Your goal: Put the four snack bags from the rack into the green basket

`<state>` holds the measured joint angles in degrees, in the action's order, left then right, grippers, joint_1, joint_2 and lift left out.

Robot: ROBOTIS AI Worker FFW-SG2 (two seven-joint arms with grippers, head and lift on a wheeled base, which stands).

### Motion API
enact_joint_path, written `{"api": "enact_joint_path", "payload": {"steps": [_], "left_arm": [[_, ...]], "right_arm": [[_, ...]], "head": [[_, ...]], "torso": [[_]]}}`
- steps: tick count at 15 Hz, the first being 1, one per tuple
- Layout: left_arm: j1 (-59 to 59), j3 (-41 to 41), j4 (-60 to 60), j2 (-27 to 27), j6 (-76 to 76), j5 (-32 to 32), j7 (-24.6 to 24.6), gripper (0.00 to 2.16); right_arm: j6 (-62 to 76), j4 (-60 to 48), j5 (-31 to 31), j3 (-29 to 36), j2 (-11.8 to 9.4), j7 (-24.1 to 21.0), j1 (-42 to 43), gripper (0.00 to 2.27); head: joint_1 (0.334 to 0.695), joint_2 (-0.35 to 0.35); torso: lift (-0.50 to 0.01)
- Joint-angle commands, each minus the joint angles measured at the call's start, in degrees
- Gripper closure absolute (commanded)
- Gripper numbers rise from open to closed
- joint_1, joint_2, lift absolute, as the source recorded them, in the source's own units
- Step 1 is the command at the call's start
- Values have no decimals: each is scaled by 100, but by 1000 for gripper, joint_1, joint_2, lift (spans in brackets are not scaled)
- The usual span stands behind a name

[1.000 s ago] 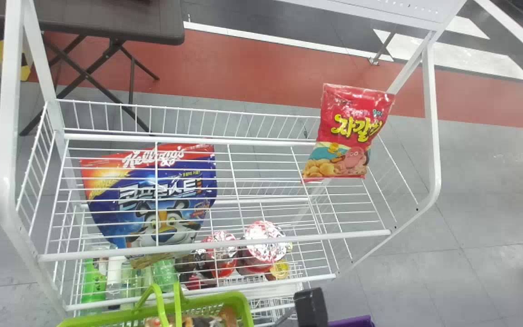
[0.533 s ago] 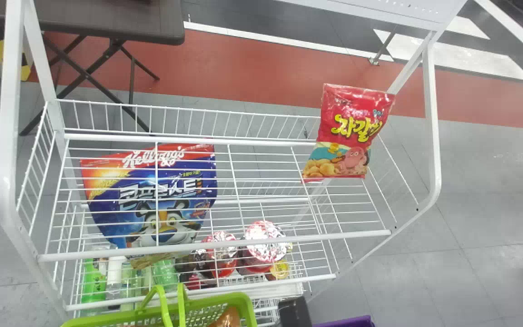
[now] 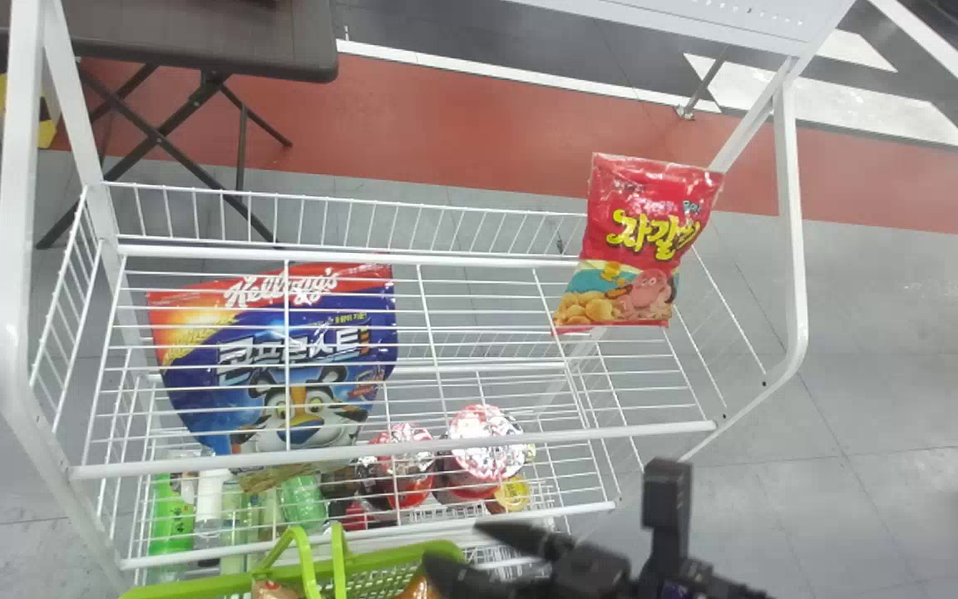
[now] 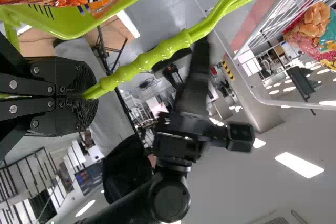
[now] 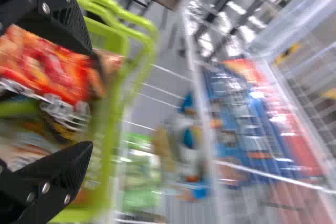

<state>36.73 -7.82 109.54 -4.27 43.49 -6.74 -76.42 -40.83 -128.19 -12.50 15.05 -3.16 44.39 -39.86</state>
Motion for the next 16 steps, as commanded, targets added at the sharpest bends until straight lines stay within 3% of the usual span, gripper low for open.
{"api": "enact_joint_path", "payload": {"steps": [1,4,6,10,16], "left_arm": [[27,-44,23,6,7,50,13,2132],[27,-44,23,-3,24,76,48,2132],[27,-53,23,-12,24,94,39,2132],[-61,17,-3,-47,130,76,13,2132],[-210,52,-21,-65,306,50,-5,2132]], "right_arm": [[1275,13,309,7,131,-677,304,70],[1802,136,757,-248,140,-2663,787,76],[1784,822,1417,-292,140,-3226,1578,76],[1819,1903,1540,315,131,-3446,2606,80],[2277,2667,1715,596,69,-3692,3380,83]], "head": [[695,-350],[695,-350],[695,-350],[695,-350],[695,-350]], "torso": [[-6],[-6],[-6],[-6],[-6]]}}
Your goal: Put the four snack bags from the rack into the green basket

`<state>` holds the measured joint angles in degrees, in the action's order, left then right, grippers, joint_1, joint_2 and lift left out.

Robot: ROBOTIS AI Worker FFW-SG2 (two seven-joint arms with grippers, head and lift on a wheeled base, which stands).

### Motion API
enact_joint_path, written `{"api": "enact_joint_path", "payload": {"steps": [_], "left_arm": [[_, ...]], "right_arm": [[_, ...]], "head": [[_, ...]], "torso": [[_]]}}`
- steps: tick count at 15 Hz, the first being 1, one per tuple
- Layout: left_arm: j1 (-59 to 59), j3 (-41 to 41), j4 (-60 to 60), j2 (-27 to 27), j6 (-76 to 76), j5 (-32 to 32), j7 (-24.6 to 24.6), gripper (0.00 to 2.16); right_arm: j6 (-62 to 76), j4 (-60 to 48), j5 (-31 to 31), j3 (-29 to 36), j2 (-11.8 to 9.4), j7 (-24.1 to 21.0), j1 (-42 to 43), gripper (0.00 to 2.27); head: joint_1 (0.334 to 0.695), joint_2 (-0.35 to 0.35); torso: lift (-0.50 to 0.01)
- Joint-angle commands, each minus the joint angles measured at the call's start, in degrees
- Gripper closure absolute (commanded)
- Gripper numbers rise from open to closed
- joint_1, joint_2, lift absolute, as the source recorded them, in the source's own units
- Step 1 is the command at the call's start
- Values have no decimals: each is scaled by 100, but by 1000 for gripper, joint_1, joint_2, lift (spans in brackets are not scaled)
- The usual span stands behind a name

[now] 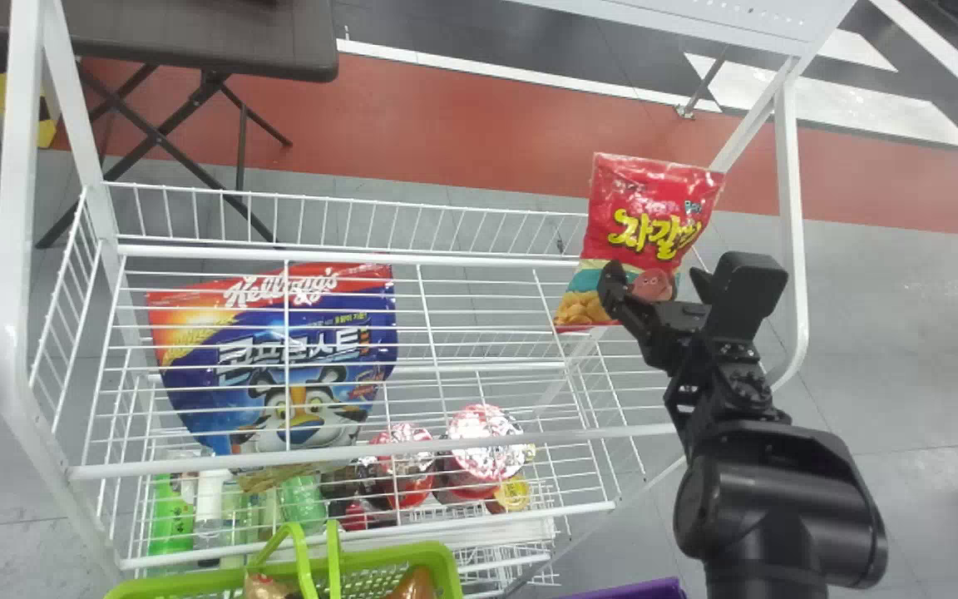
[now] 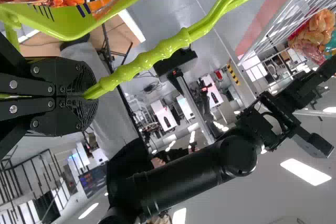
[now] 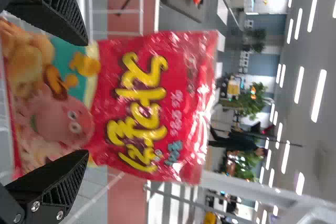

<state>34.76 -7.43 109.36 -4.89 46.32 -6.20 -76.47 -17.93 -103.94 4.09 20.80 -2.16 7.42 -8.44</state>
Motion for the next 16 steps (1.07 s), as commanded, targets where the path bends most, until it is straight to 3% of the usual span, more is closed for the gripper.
{"api": "enact_joint_path", "payload": {"steps": [1,2,3,4,5,7,12,16], "left_arm": [[-22,22,-2,-3,40,-4,0,2132],[-31,22,-2,-3,40,-4,9,2132],[-49,22,-20,-3,58,-4,9,2132],[-66,22,-46,-3,93,-4,18,2132],[-66,14,-46,6,93,-4,18,2132],[-66,14,-46,6,93,-13,35,2132],[-75,-39,-11,6,111,13,70,2132],[-101,-39,7,-3,128,22,70,2132]], "right_arm": [[-49,436,162,21,-39,5,440,83],[-84,559,189,21,-48,57,554,137],[-242,620,189,30,-74,251,615,549],[-523,620,154,39,-101,383,633,1501],[-664,620,83,47,-101,470,633,2013],[-664,523,-22,100,-92,664,475,2118],[-681,-514,-681,170,-74,884,-264,2125],[-2070,-2201,-1877,355,-30,1138,-1178,2125]], "head": [[695,-350],[695,-350],[695,-350],[695,-350],[695,-350],[695,-350],[695,-350],[695,-350]], "torso": [[-6],[-6],[-6],[-6],[-6],[-6],[-6],[-6]]}}
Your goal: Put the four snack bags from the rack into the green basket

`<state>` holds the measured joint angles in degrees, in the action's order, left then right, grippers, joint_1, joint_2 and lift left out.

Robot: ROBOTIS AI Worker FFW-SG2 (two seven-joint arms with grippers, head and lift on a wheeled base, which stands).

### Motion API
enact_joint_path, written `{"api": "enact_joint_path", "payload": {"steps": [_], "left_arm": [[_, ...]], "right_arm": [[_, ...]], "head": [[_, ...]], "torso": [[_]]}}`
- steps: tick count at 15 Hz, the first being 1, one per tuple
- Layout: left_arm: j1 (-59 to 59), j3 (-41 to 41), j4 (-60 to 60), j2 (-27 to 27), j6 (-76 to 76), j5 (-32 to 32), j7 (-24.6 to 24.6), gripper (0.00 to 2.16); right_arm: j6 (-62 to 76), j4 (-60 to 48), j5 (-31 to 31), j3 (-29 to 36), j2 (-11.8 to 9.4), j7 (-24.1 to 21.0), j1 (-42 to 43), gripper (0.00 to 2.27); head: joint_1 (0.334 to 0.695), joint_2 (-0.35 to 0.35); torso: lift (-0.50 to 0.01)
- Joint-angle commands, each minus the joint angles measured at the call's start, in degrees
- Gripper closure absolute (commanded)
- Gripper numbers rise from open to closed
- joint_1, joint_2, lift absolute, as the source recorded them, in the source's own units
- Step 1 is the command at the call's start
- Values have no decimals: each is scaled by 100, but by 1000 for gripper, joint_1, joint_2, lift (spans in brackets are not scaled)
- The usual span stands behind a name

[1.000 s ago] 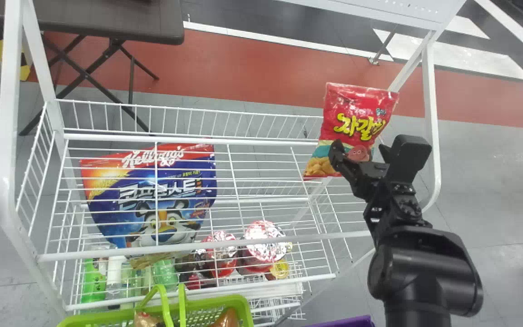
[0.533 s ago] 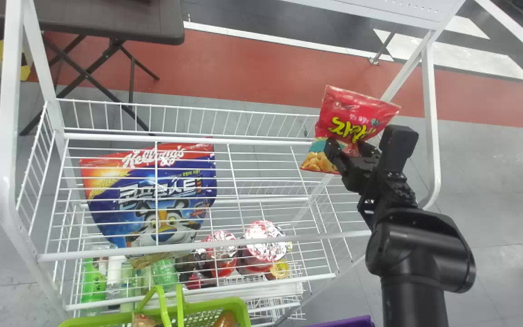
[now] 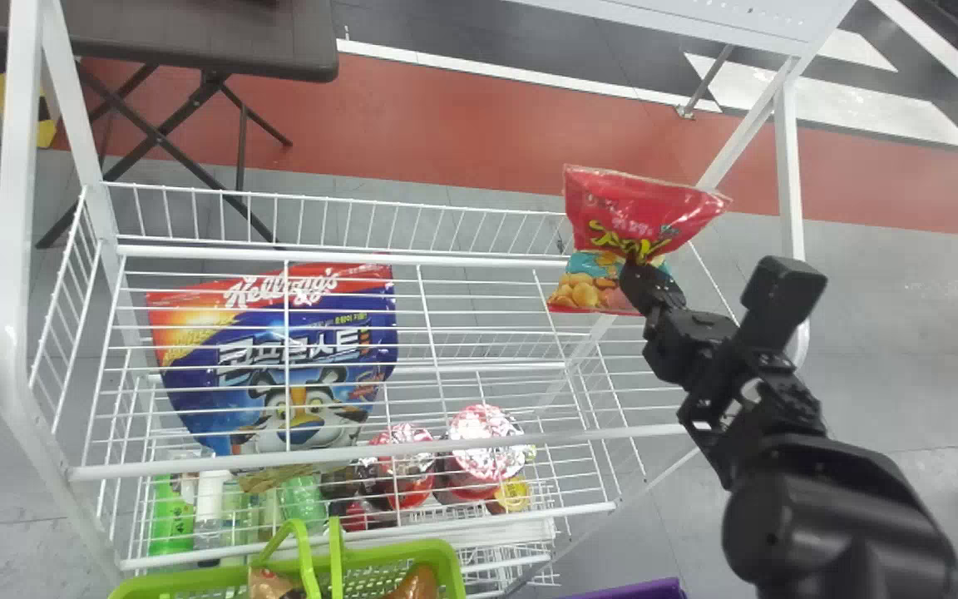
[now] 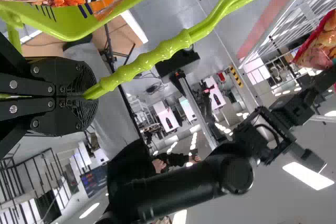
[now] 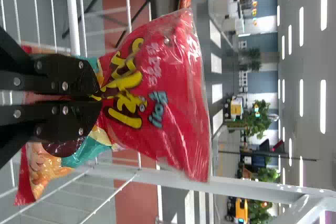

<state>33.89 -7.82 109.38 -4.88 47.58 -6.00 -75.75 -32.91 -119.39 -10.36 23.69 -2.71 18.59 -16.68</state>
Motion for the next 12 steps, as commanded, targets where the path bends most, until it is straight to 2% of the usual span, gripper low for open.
{"api": "enact_joint_path", "payload": {"steps": [1,4,6,12], "left_arm": [[-23,0,4,-4,19,2,-10,2132],[-23,18,-4,5,2,-7,-1,2132],[21,70,-31,5,-16,-51,8,2132],[180,149,-31,92,-367,-68,26,2132]], "right_arm": [[-730,-1078,-590,48,69,39,-643,2125],[-1328,-2361,-1038,-22,262,171,-1707,2125],[-1627,-2774,-1293,-57,276,338,-2217,2125],[-4211,-2774,-1451,-137,276,1190,-2542,2128]], "head": [[695,-350],[695,-350],[695,-350],[695,-350]], "torso": [[-6],[-6],[-6],[-6]]}}
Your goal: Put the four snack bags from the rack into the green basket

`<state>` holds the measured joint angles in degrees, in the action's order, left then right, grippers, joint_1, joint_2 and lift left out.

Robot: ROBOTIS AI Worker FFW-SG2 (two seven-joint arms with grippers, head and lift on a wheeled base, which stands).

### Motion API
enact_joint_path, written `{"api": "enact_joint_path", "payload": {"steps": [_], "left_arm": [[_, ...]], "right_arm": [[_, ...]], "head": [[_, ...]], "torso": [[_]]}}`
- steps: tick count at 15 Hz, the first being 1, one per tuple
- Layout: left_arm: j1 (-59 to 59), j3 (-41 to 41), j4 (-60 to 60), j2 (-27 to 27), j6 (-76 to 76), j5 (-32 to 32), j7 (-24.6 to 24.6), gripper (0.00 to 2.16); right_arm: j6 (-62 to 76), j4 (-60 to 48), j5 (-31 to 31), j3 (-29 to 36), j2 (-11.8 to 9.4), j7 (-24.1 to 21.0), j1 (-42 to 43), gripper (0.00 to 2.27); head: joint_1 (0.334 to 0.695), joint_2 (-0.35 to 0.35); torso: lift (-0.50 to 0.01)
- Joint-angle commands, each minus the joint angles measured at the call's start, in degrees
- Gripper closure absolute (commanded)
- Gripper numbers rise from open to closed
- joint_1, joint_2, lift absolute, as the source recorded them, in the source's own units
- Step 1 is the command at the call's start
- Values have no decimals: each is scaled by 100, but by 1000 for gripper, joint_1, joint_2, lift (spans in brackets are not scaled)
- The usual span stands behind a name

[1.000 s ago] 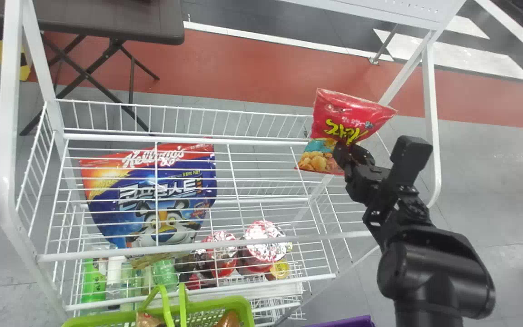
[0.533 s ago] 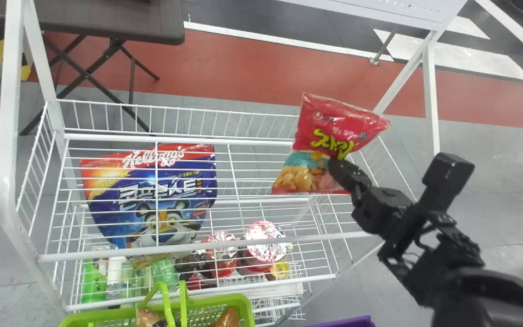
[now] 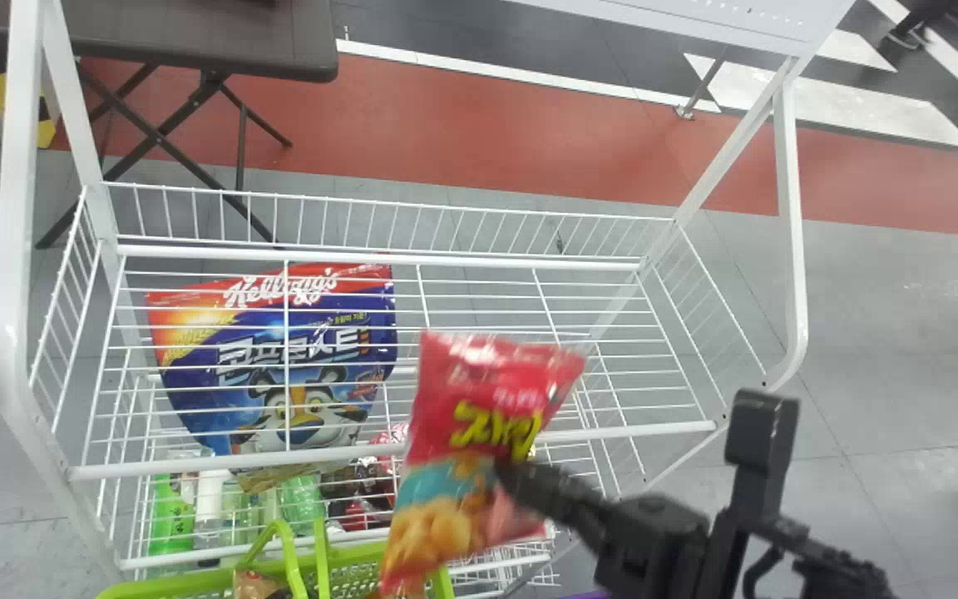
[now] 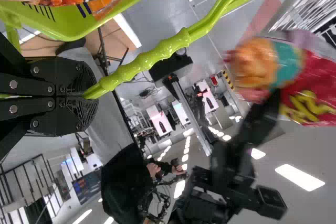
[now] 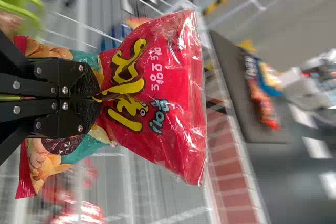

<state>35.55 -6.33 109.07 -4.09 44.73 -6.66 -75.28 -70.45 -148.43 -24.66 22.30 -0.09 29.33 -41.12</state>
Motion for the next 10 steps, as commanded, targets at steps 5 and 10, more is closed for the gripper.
{"api": "enact_joint_path", "payload": {"steps": [5,10], "left_arm": [[75,9,26,14,-293,-90,-92,2132],[75,1,44,14,-328,-116,-171,2132]], "right_arm": [[-616,1044,128,-384,9,292,-212,2128],[-211,1756,155,-771,-123,310,-203,2115]], "head": [[695,-350],[695,-350]], "torso": [[-6],[-6]]}}
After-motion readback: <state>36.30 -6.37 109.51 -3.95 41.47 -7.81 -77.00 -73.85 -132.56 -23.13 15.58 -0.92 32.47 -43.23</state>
